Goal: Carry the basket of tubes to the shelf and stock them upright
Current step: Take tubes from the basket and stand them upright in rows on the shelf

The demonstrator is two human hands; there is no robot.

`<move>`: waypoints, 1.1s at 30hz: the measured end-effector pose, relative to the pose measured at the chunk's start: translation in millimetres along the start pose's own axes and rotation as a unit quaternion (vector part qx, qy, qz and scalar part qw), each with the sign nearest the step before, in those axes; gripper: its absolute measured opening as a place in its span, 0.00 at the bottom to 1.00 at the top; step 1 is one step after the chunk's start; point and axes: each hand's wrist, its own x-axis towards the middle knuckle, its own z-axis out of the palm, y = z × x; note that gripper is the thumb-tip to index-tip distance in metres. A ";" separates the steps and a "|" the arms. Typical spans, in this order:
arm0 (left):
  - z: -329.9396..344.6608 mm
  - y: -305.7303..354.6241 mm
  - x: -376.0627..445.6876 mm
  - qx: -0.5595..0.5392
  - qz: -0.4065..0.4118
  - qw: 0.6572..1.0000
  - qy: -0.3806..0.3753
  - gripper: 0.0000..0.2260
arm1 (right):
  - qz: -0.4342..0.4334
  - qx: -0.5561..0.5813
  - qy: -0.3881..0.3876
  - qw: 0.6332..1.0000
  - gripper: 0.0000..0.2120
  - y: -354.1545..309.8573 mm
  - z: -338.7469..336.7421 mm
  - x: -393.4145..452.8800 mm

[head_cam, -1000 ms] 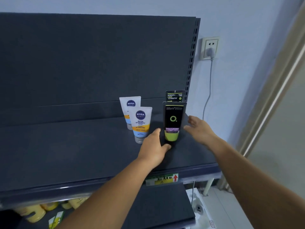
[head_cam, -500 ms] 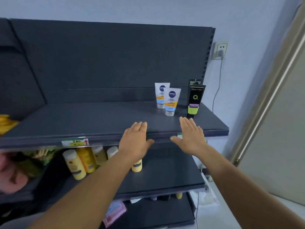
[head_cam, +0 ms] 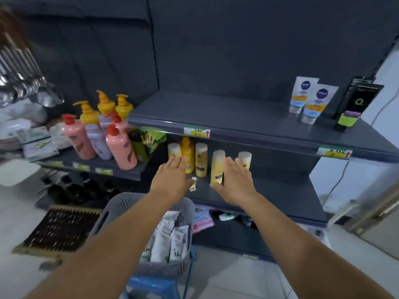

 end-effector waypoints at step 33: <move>228.0 -210.9 -15.4 -0.113 -0.200 0.936 -0.268 0.36 | 0.033 0.049 -0.344 0.937 0.43 -70.3 286.7 94.1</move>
